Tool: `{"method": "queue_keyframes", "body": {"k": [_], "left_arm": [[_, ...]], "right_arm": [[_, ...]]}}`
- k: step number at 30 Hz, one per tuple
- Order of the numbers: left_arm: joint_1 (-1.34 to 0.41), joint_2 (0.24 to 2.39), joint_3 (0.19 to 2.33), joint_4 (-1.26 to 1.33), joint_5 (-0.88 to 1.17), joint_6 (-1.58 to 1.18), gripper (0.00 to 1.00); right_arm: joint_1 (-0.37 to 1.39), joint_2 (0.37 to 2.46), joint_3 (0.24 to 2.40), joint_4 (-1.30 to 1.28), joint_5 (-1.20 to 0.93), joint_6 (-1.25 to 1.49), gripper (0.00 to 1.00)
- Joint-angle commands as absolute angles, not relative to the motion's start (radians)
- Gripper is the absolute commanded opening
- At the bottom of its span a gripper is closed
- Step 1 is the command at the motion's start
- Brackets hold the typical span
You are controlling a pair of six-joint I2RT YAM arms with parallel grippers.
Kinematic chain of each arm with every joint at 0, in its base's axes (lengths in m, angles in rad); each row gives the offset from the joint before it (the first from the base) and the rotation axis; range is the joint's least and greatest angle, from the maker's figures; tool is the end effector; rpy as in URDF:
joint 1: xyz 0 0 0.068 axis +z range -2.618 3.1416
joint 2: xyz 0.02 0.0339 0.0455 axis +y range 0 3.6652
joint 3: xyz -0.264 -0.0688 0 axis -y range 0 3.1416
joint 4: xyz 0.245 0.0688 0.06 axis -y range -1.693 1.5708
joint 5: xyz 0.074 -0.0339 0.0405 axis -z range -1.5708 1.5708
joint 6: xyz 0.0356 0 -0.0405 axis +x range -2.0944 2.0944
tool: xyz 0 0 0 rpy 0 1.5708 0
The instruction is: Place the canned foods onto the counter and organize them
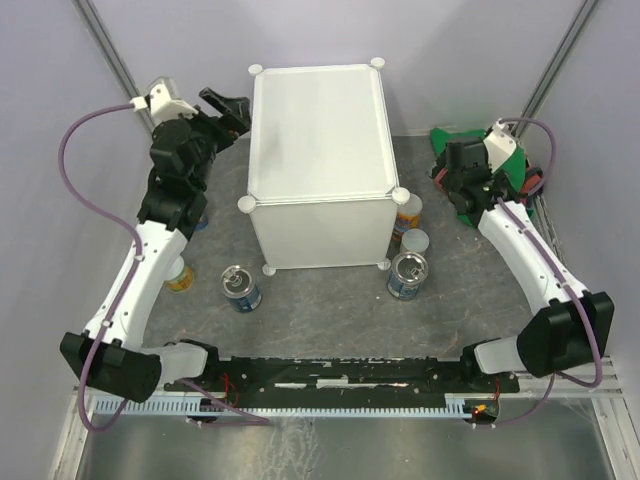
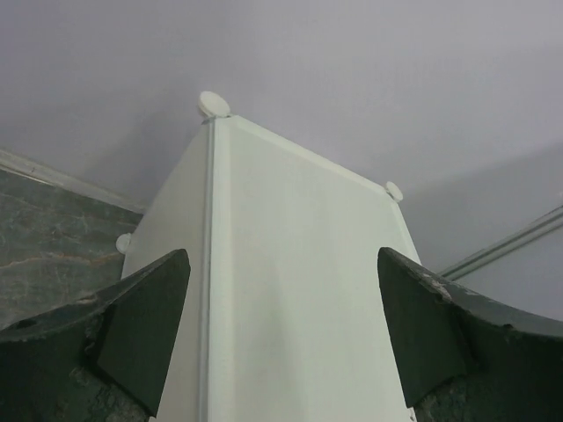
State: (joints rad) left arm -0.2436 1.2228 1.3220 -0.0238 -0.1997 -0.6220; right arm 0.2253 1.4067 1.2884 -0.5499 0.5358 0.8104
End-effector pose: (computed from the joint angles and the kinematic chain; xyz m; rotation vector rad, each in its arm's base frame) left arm 0.2700 -0.0598 0.4538 -0.4450 1.4548 -0.5465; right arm 0.3056 0.0514 0.3398 0.8790 1.9431 0.0030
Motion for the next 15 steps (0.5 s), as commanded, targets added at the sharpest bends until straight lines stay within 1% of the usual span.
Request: {"method": "queue_keyframes", "body": {"k": [1,6,10,15], "left_arm": [[-0.325,1.295,1.457,-0.117,-0.202,-0.473,0.93],[-0.38,1.357,1.553,-0.204,-0.178,-0.399,0.93],[-0.389,1.378,1.576,-0.258,-0.142,-0.374,0.93],[-0.393,1.37,1.568,-0.309,-0.153,-0.355,0.93]], "right_arm": [[0.311,1.284,1.241,-0.506,0.65,0.697,0.99],[0.347,1.231,1.217,-0.556,0.643,0.665,0.99],[0.388,1.184,1.171,-0.59,0.631,0.652,1.0],[0.454,1.114,1.108,-0.64,0.608,0.656,1.0]]}}
